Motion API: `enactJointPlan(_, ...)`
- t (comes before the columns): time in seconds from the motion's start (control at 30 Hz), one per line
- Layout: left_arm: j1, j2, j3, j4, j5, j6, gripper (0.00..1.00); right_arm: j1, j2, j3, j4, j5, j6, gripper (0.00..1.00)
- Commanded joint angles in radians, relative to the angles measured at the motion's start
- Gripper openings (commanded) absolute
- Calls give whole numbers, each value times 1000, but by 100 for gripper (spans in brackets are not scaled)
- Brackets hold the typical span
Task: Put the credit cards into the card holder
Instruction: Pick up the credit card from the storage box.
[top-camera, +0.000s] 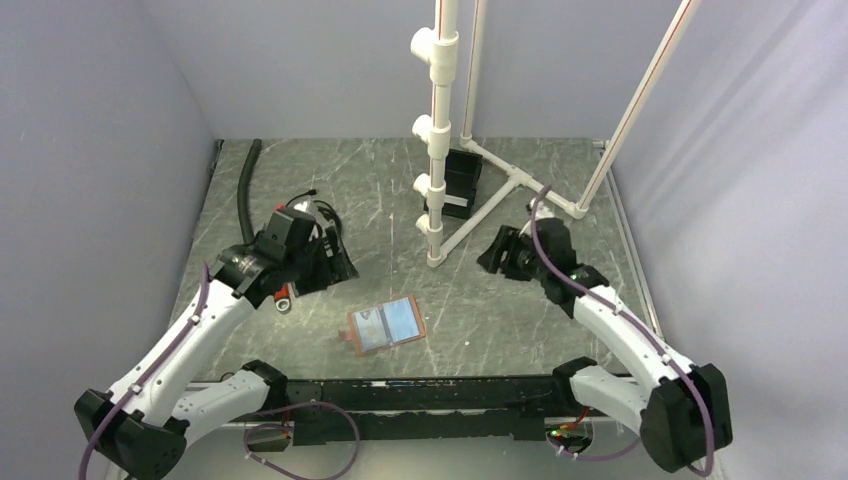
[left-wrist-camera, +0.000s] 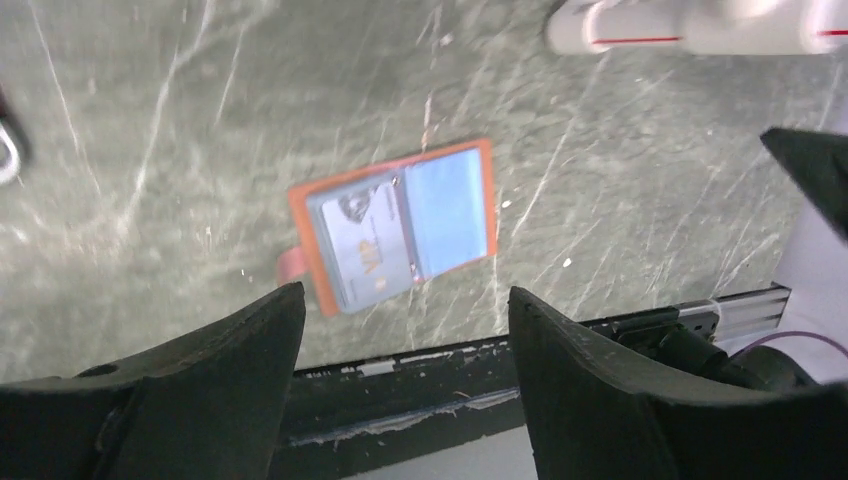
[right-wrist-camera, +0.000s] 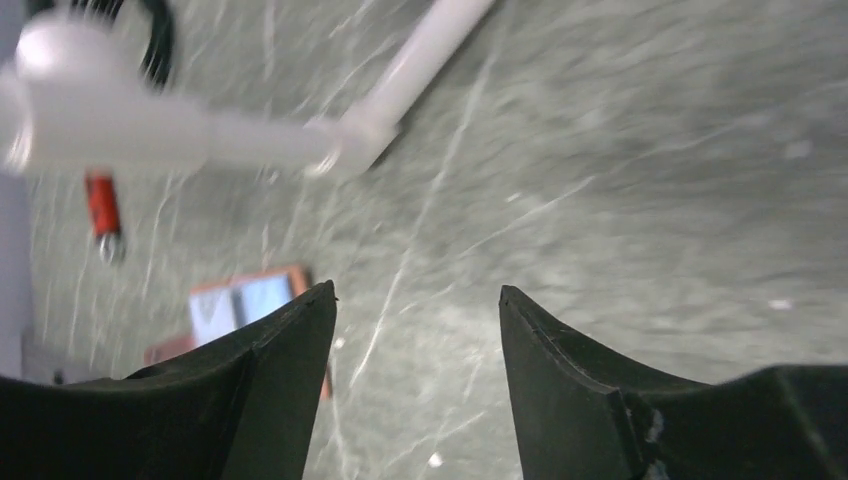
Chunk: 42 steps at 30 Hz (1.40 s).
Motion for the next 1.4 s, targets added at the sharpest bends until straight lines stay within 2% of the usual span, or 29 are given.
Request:
enactJointPlan(0.0, 4, 54, 158, -27, -17, 261, 81, -133, 91, 155, -72, 58, -51, 66)
enactJointPlan(0.1, 5, 80, 219, -10, -17, 342, 83, -162, 249, 317, -53, 22, -162, 72)
enactJointPlan(0.2, 6, 90, 229, 19, -11, 376, 84, -172, 362, 450, 22, -34, -307, 73)
enactJointPlan(0.27, 6, 95, 218, 27, 19, 376, 84, -187, 428, 520, 98, -199, -425, 76)
enactJointPlan(0.4, 6, 92, 168, 41, 87, 347, 84, -196, 616, 739, 7, -263, -684, 80)
enactJointPlan(0.47, 6, 86, 156, 33, 101, 330, 84, -197, 669, 761, 24, -314, -843, 82)
enactJointPlan(0.57, 6, 74, 155, 8, 91, 321, 84, -197, 683, 697, 113, -392, -1059, 93)
enactJointPlan(0.63, 6, 72, 156, -9, 82, 312, 84, -214, 710, 718, 139, -414, -1099, 95)
enactJointPlan(0.7, 6, 75, 148, -16, 78, 297, 84, -239, 774, 825, 25, -492, -1148, 95)
enactJointPlan(0.83, 6, 77, 120, -11, 85, 251, 84, -234, 919, 1039, -227, -536, -1260, 92)
enactJointPlan(1.03, 6, 79, 91, 7, 107, 207, 84, -228, 1042, 1201, -342, -557, -1268, 87)
enactJointPlan(1.2, 6, 91, 102, -5, 116, 202, 84, -204, 1157, 1361, -385, -553, -1125, 73)
enactJointPlan(1.37, 6, 89, 103, 0, 126, 203, 84, -150, 1282, 1512, -466, -440, -1008, 68)
